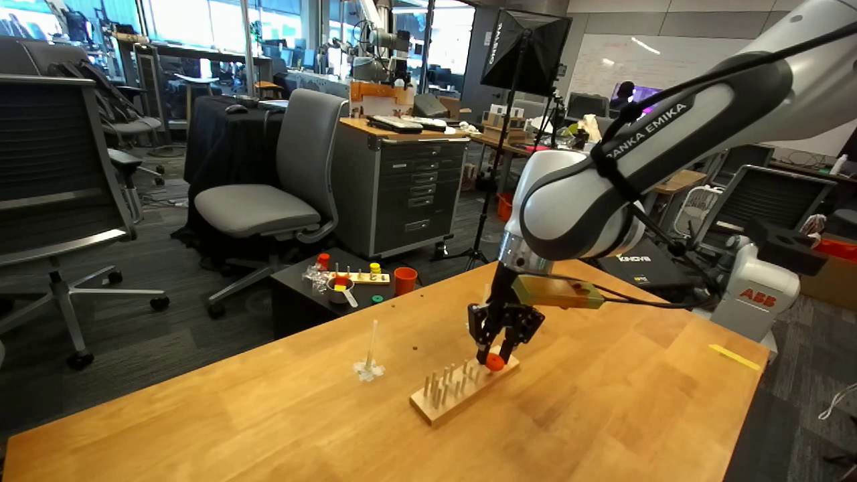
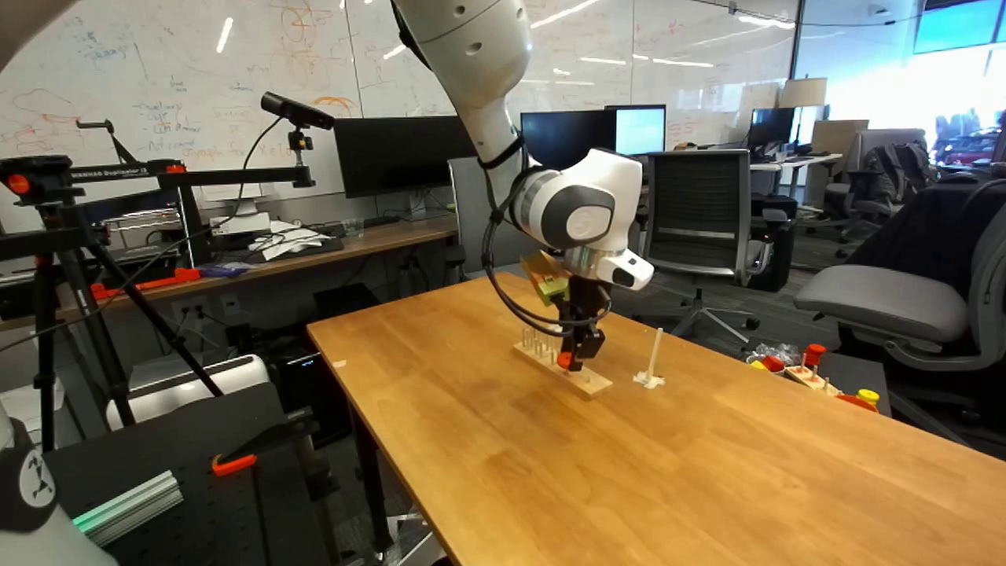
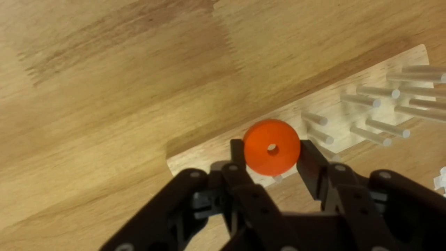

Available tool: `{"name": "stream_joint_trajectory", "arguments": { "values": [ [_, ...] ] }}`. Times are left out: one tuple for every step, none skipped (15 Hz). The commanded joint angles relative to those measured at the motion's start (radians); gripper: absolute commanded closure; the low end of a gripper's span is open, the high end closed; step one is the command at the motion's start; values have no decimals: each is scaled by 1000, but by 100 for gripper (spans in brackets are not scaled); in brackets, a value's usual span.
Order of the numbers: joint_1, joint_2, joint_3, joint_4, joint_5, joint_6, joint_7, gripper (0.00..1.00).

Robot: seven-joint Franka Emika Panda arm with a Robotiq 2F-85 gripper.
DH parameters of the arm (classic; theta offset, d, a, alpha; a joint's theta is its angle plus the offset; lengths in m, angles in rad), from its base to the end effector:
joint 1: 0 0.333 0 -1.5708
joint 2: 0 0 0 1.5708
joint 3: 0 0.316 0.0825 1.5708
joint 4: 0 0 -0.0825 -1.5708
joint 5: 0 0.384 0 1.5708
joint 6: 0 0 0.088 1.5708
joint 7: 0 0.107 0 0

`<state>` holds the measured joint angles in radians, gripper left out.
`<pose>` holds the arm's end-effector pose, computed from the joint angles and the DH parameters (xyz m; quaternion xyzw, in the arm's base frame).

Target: Put the orange ring on the wooden platform

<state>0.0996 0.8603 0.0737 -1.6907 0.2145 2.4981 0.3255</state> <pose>0.6492 0.1088 0.0931 -0.9802 0.1742 0.0483 0.0806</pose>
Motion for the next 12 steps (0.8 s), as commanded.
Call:
{"name": "stream_joint_trajectory", "arguments": {
  "values": [
    [10, 3, -3, 25, 16, -28, 9, 82],
    [10, 5, -3, 26, 15, -29, 9, 82],
    [10, 7, -3, 26, 16, -29, 8, 82],
    [8, 8, -2, 26, 16, -29, 7, 82],
    [7, 11, -3, 26, 17, -29, 7, 82],
    [6, 14, -5, 27, 17, -30, 8, 82],
    [4, 16, -6, 28, 17, -31, 8, 82],
    [4, 19, -8, 29, 16, -33, 10, 82],
    [3, 21, -10, 31, 16, -36, 11, 82],
    [2, 25, -13, 33, 15, -39, 13, 82],
    [1, 29, -15, 35, 15, -42, 15, 82],
    [-1, 35, -16, 37, 15, -44, 14, 82]
  ]
}}
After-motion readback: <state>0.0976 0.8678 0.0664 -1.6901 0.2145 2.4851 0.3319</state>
